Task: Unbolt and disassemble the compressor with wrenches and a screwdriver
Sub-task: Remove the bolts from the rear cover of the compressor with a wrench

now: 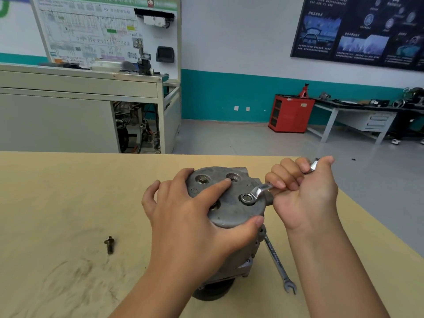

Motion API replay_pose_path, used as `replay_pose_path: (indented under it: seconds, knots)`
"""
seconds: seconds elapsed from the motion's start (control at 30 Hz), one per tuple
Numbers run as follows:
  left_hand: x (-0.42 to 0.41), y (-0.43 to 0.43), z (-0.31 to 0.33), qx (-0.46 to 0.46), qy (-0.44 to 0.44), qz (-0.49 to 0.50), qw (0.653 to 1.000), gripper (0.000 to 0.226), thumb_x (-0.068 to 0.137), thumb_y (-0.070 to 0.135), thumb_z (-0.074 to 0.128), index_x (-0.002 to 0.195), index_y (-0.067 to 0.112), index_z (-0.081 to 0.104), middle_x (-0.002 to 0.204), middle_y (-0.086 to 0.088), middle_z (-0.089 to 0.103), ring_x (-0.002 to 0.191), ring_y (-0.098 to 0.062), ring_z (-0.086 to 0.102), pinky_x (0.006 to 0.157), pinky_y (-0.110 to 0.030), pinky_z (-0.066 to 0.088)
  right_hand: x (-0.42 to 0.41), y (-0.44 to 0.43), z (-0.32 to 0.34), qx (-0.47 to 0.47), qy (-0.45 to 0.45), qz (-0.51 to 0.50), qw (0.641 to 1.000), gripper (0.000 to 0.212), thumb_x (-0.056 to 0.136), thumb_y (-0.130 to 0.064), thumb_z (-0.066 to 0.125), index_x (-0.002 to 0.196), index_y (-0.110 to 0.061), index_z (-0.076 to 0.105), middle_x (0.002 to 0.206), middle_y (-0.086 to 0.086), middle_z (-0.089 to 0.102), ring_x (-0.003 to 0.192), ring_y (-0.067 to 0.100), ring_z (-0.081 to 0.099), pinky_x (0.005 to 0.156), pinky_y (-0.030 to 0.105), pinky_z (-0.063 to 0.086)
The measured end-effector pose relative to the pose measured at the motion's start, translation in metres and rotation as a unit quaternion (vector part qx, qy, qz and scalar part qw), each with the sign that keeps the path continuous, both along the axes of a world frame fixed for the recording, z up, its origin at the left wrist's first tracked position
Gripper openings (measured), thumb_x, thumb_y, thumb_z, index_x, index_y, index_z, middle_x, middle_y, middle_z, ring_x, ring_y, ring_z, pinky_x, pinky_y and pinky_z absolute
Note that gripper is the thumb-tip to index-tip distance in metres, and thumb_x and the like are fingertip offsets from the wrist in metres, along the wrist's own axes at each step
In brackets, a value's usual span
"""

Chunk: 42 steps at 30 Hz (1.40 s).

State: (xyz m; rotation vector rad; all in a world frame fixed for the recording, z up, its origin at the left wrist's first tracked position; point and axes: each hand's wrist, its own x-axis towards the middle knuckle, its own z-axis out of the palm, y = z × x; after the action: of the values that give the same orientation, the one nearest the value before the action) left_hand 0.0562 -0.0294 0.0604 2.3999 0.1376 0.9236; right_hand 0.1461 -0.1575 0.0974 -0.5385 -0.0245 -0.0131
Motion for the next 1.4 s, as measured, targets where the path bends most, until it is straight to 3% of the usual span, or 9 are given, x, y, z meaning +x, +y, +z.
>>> replay_pose_path:
  seconds: [0.4, 0.5, 0.6, 0.7, 0.8, 0.87, 0.97, 1.13, 1.4]
  knots:
    - [-0.001, 0.001, -0.001, -0.006, -0.018, 0.006, 1.0, 0.065, 0.053, 0.081, 0.046, 0.099, 0.043, 0.072, 0.124, -0.009, 0.058, 0.114, -0.027, 0.052, 0.103, -0.035, 0.017, 0.001, 0.002, 0.004, 0.013, 0.01, 0.031, 0.999, 0.063, 0.096, -0.062, 0.018, 0.054, -0.017, 0.028, 0.042, -0.004, 0.018, 0.031, 0.011, 0.017, 0.034, 0.013, 0.022]
    - [-0.005, 0.01, -0.002, 0.004, -0.001, -0.012, 1.0, 0.064, 0.053, 0.084, 0.041, 0.103, 0.053, 0.065, 0.128, 0.003, 0.051, 0.122, -0.012, 0.04, 0.11, -0.031, 0.006, -0.005, 0.002, -0.002, 0.028, -0.027, 0.045, 0.998, 0.064, 0.095, -0.063, 0.018, 0.054, -0.016, 0.032, 0.044, -0.004, 0.019, 0.034, 0.011, 0.019, 0.035, 0.016, 0.026]
    - [-0.004, 0.027, 0.013, 0.001, 0.071, -0.046, 0.996, 0.077, 0.052, 0.091, 0.02, 0.117, 0.06, 0.047, 0.121, 0.022, 0.039, 0.123, 0.003, 0.031, 0.114, -0.032, -0.005, -0.012, 0.0, -0.008, 0.057, -0.061, 0.065, 0.994, 0.062, 0.095, -0.061, 0.021, 0.055, -0.017, 0.035, 0.047, -0.004, 0.023, 0.037, 0.011, 0.024, 0.038, 0.019, 0.034]
    - [0.007, 0.033, 0.035, 0.091, 0.182, -0.06, 0.977, 0.11, 0.04, 0.098, 0.009, 0.132, 0.044, 0.036, 0.123, 0.023, 0.04, 0.122, -0.008, 0.039, 0.113, -0.041, 0.018, -0.013, -0.006, -0.007, 0.107, -0.059, 0.056, 0.991, 0.051, 0.1, -0.042, 0.029, 0.058, -0.014, 0.039, 0.051, -0.002, 0.033, 0.04, 0.012, 0.034, 0.044, 0.019, 0.041]
    - [0.017, 0.023, 0.045, 0.15, 0.248, -0.074, 0.954, 0.13, 0.034, 0.103, 0.02, 0.141, 0.03, 0.027, 0.132, 0.008, 0.04, 0.121, -0.015, 0.038, 0.101, -0.035, 0.038, -0.011, -0.008, -0.002, 0.101, -0.035, 0.022, 0.994, 0.037, 0.096, -0.025, 0.027, 0.062, -0.015, 0.038, 0.051, -0.004, 0.029, 0.039, 0.01, 0.027, 0.037, 0.016, 0.028]
    - [0.02, 0.019, 0.042, 0.159, 0.274, -0.074, 0.946, 0.132, 0.037, 0.1, 0.028, 0.147, 0.028, 0.015, 0.136, 0.007, 0.033, 0.126, -0.016, 0.031, 0.102, -0.034, 0.037, -0.009, -0.006, 0.0, 0.083, -0.009, -0.01, 0.996, 0.041, 0.096, -0.024, 0.026, 0.058, -0.017, 0.035, 0.047, -0.005, 0.023, 0.035, 0.01, 0.02, 0.032, 0.017, 0.021]
    - [0.022, 0.019, 0.039, 0.172, 0.245, -0.07, 0.952, 0.121, 0.037, 0.091, 0.024, 0.142, 0.031, 0.022, 0.128, 0.009, 0.035, 0.12, -0.014, 0.032, 0.099, -0.032, 0.037, -0.005, -0.003, 0.005, 0.042, 0.016, -0.032, 0.998, 0.05, 0.1, -0.029, 0.025, 0.051, -0.019, 0.031, 0.044, -0.006, 0.018, 0.033, 0.01, 0.015, 0.03, 0.018, 0.016]
    - [0.023, 0.025, 0.036, 0.16, 0.225, -0.082, 0.958, 0.115, 0.041, 0.086, 0.027, 0.145, 0.038, 0.023, 0.127, 0.01, 0.038, 0.119, -0.013, 0.034, 0.097, -0.03, 0.037, 0.002, -0.001, 0.009, 0.0, 0.017, -0.008, 1.0, 0.045, 0.092, -0.015, 0.023, 0.048, -0.019, 0.029, 0.042, -0.006, 0.016, 0.032, 0.009, 0.013, 0.031, 0.014, 0.015]
    - [0.023, 0.028, 0.035, 0.155, 0.208, -0.112, 0.959, 0.109, 0.043, 0.084, 0.032, 0.144, 0.045, 0.024, 0.122, 0.01, 0.039, 0.115, -0.012, 0.036, 0.092, -0.027, 0.037, 0.012, -0.001, 0.009, 0.018, 0.05, 0.066, 0.996, 0.048, 0.088, -0.01, 0.027, 0.042, -0.02, 0.028, 0.04, -0.008, 0.015, 0.03, 0.007, 0.01, 0.029, 0.015, 0.012]
